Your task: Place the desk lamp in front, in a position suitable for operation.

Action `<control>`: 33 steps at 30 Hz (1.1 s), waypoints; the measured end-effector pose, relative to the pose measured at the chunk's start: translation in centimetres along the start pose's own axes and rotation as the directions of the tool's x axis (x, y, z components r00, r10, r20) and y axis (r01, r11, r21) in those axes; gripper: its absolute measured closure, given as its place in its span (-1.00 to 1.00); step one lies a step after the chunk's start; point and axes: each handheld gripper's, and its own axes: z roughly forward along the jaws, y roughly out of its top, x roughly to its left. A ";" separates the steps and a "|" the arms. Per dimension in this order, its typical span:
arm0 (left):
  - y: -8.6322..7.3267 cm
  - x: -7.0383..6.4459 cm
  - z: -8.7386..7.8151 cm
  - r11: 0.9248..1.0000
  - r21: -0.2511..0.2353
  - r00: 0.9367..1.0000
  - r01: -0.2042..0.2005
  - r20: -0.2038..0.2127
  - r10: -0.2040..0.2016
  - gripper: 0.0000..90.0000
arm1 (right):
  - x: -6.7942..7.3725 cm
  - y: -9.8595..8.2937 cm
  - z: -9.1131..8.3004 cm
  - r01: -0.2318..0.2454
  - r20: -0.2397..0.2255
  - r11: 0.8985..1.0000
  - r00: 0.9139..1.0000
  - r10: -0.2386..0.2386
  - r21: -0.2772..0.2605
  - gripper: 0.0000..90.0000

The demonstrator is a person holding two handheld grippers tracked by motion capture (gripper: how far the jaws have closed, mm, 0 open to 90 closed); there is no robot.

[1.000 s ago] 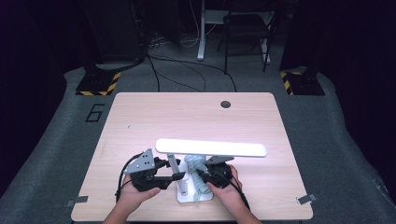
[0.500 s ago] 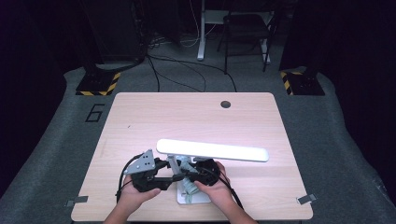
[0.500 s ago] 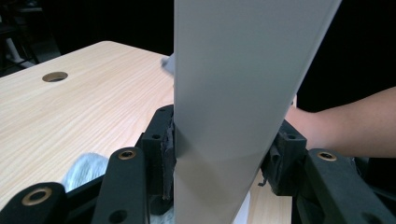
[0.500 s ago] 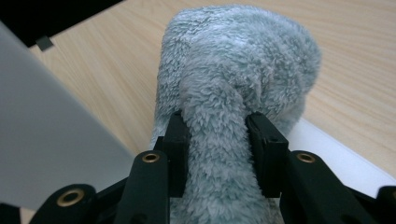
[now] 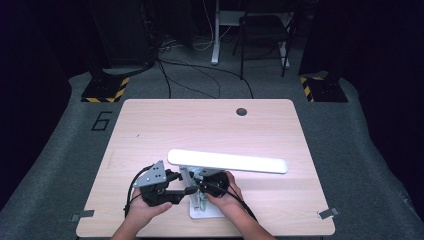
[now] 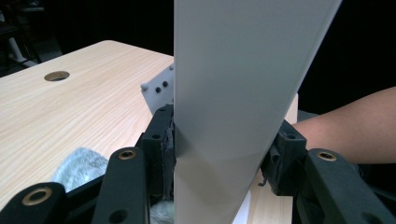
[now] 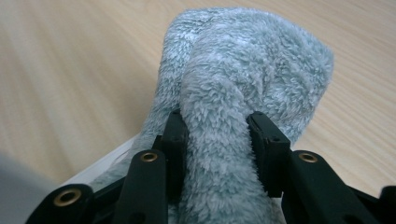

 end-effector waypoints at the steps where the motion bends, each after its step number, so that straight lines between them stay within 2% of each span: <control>1: 0.0 0.0 0.0 1.000 -0.001 1.000 0.000 -0.001 0.000 0.17 | -0.1 0.0 0.1 -0.008 0.009 1.000 1.000 0.007 0.005 0.40; 9: -0.1 0.0 0.0 1.000 -0.003 1.000 0.007 -0.001 -0.007 0.17 | -1.2 0.3 0.7 -0.051 0.047 0.999 0.998 0.051 -0.003 0.40; 10: -0.1 0.0 0.0 1.000 -0.004 1.000 0.008 -0.002 -0.008 0.17 | -1.7 0.5 1.0 -0.075 0.067 0.997 0.995 0.074 0.009 0.40; 11: -0.1 0.0 0.0 1.000 -0.005 1.000 0.009 -0.002 -0.009 0.17 | -1.9 0.5 1.2 -0.084 0.072 0.996 0.994 0.084 -0.002 0.40; 13: -0.1 0.0 0.0 1.000 -0.005 1.000 0.010 -0.003 -0.010 0.17 | -2.5 0.7 1.4 -0.095 0.067 0.995 0.993 0.094 0.011 0.40; 18: -0.1 0.2 0.0 1.000 -0.010 1.000 0.016 -0.006 -0.016 0.17 | -2.9 1.0 1.6 -0.140 0.063 0.990 0.988 0.139 0.016 0.40; 20: 0.0 0.2 0.0 1.000 -0.005 1.000 0.016 -0.010 -0.016 0.17 | -2.5 0.9 1.5 -0.134 0.073 0.991 0.989 0.132 0.012 0.40; 23: 0.0 0.0 0.0 1.000 0.000 1.000 0.010 -0.024 -0.010 0.17 | -1.8 0.8 1.1 -0.125 0.055 0.992 0.991 0.123 0.028 0.40; 24: 0.0 0.0 0.0 1.000 0.001 1.000 0.011 -0.023 -0.011 0.18 | -1.5 0.7 0.9 -0.097 0.046 0.995 0.994 0.095 0.028 0.40; 27: 0.0 0.0 0.0 1.000 0.000 1.000 0.007 -0.025 -0.007 0.17 | -0.5 0.2 0.2 -0.052 0.032 0.998 0.998 0.051 0.028 0.40; 32: 0.0 -0.1 0.0 1.000 0.002 1.000 -0.003 -0.023 0.003 0.17 | 0.4 -0.9 -1.3 -0.047 -0.028 0.999 0.998 0.048 0.019 0.40; 33: 0.0 -0.1 0.1 1.000 0.001 1.000 -0.003 -0.022 0.003 0.17 | 0.5 -1.0 -1.5 -0.033 -0.035 0.999 0.999 0.034 0.019 0.40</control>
